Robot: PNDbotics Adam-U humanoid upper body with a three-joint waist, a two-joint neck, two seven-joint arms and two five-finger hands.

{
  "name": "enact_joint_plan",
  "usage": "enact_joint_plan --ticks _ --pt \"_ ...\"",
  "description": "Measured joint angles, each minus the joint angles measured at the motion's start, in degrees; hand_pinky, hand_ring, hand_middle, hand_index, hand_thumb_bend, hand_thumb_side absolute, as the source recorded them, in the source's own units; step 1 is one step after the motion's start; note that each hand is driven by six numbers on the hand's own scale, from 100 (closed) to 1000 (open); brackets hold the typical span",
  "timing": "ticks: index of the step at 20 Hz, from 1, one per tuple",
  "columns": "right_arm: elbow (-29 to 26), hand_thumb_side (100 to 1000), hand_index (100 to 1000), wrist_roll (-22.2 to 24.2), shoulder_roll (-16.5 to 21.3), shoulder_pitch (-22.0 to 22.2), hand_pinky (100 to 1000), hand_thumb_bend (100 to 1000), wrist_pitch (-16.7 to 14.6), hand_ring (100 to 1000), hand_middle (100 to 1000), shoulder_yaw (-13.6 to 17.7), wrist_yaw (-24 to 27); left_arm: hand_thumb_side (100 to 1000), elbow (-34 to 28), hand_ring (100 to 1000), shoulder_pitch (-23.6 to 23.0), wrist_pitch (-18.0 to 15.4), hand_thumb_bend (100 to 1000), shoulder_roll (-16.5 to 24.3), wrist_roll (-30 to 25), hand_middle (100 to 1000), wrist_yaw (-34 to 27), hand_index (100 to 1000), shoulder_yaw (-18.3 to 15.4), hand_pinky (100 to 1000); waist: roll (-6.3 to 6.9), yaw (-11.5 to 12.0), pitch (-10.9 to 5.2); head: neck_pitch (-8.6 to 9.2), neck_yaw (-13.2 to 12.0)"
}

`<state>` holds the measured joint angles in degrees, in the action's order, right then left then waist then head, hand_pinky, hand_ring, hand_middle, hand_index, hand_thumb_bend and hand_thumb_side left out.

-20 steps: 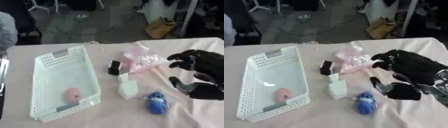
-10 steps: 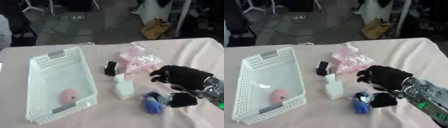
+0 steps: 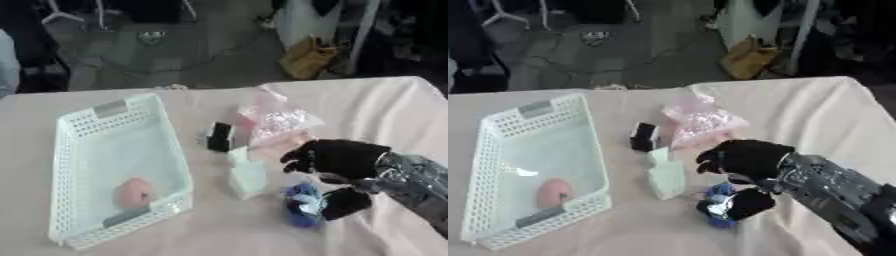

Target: Pick up objects on the table and place them in the box.

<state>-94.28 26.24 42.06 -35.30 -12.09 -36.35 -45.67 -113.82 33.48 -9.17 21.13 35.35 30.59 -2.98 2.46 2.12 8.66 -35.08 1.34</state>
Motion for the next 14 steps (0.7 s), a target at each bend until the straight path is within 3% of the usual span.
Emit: enact_joint_plan --ticks 6,7,8,14 --pt "7.2 925 935 -4.1 -2.6 -0.7 945 491 -4.6 929 924 0.7 -1.0 968 0.0 994 0.2 0.0 100 -0.5 0.0 915 -0.2 974 0.0 851 0.00 0.3 0.03 0.05 -0.1" --pt "8.1 877 931 -4.4 -2.9 -0.9 953 446 -4.9 932 924 0.7 -1.0 974 0.0 994 0.2 0.0 100 -0.5 0.0 915 -0.2 973 0.0 851 0.00 0.3 0.04 0.05 -0.2" --pt "8.8 928 933 -4.6 -3.2 -1.0 971 491 -5.3 933 930 0.8 -1.0 968 0.0 994 0.2 -0.1 100 -0.5 0.1 915 -0.2 973 0.0 851 0.00 0.4 0.04 0.05 -0.5" --pt "12.3 955 932 -4.5 -4.0 -1.0 1000 457 -8.6 935 938 1.4 -4.5 968 0.0 994 0.5 -0.1 100 -0.5 0.2 915 -0.3 973 0.0 850 0.02 0.8 0.06 0.21 -1.2"
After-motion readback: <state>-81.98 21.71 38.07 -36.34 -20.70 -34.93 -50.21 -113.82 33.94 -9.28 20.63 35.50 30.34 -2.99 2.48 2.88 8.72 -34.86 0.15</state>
